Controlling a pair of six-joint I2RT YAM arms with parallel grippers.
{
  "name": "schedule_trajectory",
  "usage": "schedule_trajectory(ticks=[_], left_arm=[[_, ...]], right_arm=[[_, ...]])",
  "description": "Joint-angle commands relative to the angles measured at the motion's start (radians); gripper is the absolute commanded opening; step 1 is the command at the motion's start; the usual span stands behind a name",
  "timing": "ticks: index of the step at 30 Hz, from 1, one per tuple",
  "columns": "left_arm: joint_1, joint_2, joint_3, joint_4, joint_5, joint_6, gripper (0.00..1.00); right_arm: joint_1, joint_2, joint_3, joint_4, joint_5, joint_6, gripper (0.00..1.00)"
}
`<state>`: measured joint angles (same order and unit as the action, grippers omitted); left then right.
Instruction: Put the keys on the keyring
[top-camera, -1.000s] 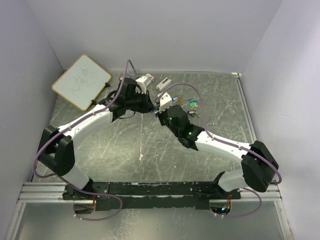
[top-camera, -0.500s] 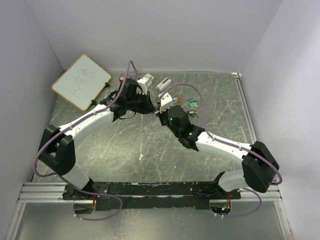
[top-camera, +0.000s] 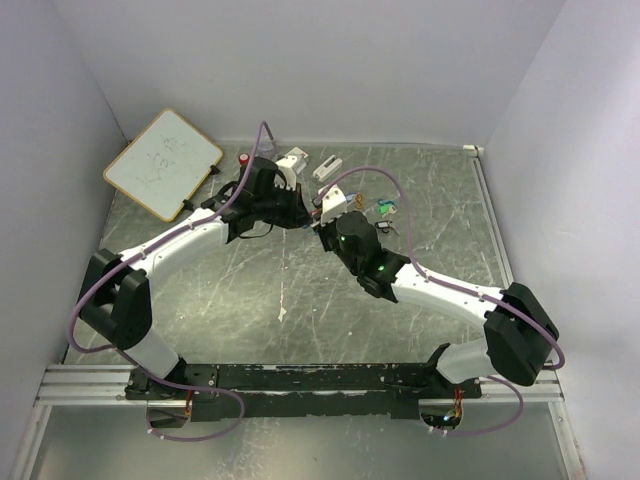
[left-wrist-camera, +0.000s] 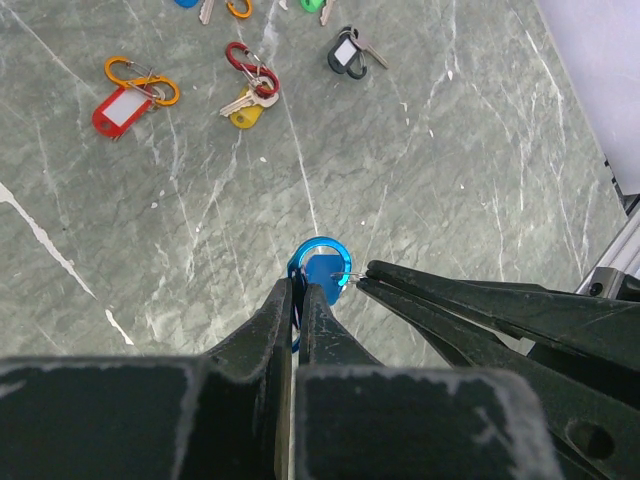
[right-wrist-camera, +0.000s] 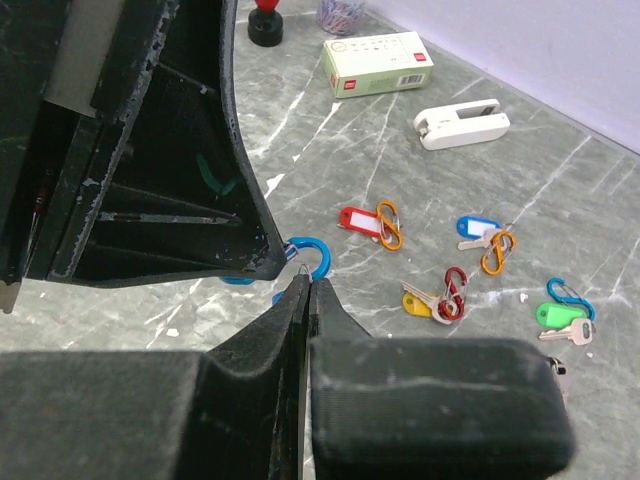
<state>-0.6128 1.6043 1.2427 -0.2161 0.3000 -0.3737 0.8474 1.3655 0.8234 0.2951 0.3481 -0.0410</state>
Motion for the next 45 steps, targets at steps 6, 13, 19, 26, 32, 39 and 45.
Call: schedule_trajectory(ticks=[6,13,19,26,32,39,45], left_arm=[[-0.008,-0.016,0.034,-0.004,0.032,0.012,0.07],[-0.008,-0.016,0.035,-0.007,0.043,0.012,0.07],[-0.008,-0.014,0.034,-0.007,0.071,0.051,0.07],[-0.008,0.004,0.034,-0.002,0.093,0.062,0.07],[-0.008,0.009,0.037,0.011,0.106,0.056,0.07],[-0.008,0.023,0.045,0.011,0.123,0.053,0.09],[-0.008,0.018,0.035,0.029,0.121,0.043,0.6]], right_arm=[[-0.006,-0.023,-0.017,0.033,0.025,0.007,0.0],[-0.01,-0.034,-0.025,0.039,0.048,0.012,0.0],[-0.017,-0.045,-0.039,0.055,0.066,0.016,0.0],[-0.026,-0.059,-0.056,0.068,0.072,0.018,0.0],[-0.034,-0.076,-0.07,0.076,0.074,0.018,0.0],[-0.039,-0.094,-0.082,0.08,0.074,0.021,0.0],[-0.042,-0.114,-0.092,0.082,0.078,0.019,0.0]])
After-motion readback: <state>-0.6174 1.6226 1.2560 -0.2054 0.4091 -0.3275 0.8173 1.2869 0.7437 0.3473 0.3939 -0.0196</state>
